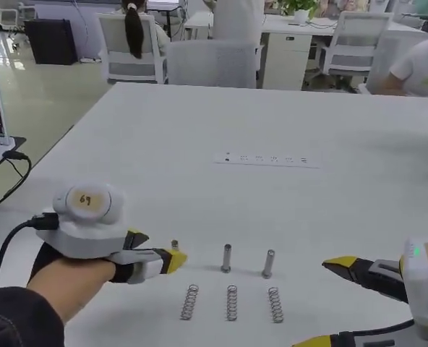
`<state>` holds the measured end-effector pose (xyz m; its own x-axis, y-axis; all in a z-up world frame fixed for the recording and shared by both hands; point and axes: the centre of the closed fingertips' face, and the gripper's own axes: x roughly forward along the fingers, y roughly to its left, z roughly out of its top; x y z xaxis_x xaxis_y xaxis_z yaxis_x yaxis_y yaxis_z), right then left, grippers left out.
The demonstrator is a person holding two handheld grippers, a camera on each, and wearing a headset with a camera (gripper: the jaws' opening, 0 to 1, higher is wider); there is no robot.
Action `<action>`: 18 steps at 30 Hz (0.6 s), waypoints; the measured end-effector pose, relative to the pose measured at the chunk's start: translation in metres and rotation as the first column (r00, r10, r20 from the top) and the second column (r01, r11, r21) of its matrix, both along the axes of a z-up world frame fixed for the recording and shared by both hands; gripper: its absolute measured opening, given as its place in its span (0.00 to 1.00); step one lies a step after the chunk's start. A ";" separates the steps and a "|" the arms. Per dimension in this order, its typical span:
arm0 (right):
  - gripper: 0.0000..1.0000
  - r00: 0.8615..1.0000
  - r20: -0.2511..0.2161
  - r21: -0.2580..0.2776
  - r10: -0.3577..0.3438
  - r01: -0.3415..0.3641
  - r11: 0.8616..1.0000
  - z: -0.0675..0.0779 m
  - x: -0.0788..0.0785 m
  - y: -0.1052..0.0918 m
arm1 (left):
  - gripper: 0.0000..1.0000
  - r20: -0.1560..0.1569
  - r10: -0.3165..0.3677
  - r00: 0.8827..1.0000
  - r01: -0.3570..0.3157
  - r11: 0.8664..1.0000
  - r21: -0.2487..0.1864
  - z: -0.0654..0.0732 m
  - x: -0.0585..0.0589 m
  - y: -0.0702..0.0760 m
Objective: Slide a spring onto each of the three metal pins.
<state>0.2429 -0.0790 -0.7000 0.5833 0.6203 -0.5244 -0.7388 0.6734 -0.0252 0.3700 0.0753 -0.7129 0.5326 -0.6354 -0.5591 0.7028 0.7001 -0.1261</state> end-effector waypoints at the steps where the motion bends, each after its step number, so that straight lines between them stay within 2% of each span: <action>1: 0.79 1.000 0.000 0.000 0.001 -0.001 1.000 0.000 0.000 0.000 | 0.41 -0.009 0.000 1.000 0.000 1.000 0.003 -0.002 -0.003 -0.001; 8: 0.79 1.000 0.005 0.005 0.002 -0.002 1.000 0.000 0.001 0.000 | 0.39 -0.053 -0.037 0.998 0.040 0.998 0.042 -0.019 -0.022 -0.010; 13: 0.79 1.000 0.006 0.002 0.004 -0.004 1.000 0.000 -0.001 0.000 | 0.37 -0.085 -0.070 0.994 0.078 0.993 0.087 -0.034 -0.031 -0.014; 18: 0.79 1.000 0.006 0.002 0.003 -0.003 1.000 0.000 0.000 -0.001 | 0.35 -0.102 -0.109 0.989 0.122 0.984 0.129 -0.045 -0.039 -0.020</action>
